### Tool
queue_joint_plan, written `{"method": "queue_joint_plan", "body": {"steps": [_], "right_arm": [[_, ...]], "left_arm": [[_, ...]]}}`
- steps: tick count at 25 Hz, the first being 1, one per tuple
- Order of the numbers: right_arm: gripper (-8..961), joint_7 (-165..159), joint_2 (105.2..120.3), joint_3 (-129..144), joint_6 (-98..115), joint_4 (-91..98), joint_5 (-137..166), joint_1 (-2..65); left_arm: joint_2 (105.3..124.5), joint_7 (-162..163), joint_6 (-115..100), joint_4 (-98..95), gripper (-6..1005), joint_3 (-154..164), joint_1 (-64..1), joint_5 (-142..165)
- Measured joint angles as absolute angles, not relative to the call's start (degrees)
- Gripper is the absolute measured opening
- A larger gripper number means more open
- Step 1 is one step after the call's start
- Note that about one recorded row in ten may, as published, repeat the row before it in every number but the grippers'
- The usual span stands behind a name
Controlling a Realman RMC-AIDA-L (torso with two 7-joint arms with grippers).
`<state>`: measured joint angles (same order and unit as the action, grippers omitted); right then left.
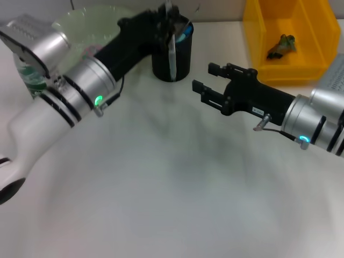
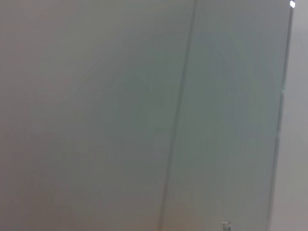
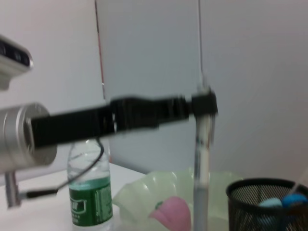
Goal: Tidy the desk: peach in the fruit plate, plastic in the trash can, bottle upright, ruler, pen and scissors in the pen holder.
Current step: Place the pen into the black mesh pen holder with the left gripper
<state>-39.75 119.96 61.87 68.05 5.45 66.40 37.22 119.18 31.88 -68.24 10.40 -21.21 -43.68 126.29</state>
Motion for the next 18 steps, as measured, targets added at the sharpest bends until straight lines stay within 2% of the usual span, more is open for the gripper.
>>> {"method": "queue_joint_plan", "body": {"steps": [18], "right_arm": [[584,-39.7,119.97,62.1,66.5,3.6,66.3,34.7]], "left_arm": [[119.18,15.6,-51.2,17.5,153,-41.9,-49.2,126.2]]}}
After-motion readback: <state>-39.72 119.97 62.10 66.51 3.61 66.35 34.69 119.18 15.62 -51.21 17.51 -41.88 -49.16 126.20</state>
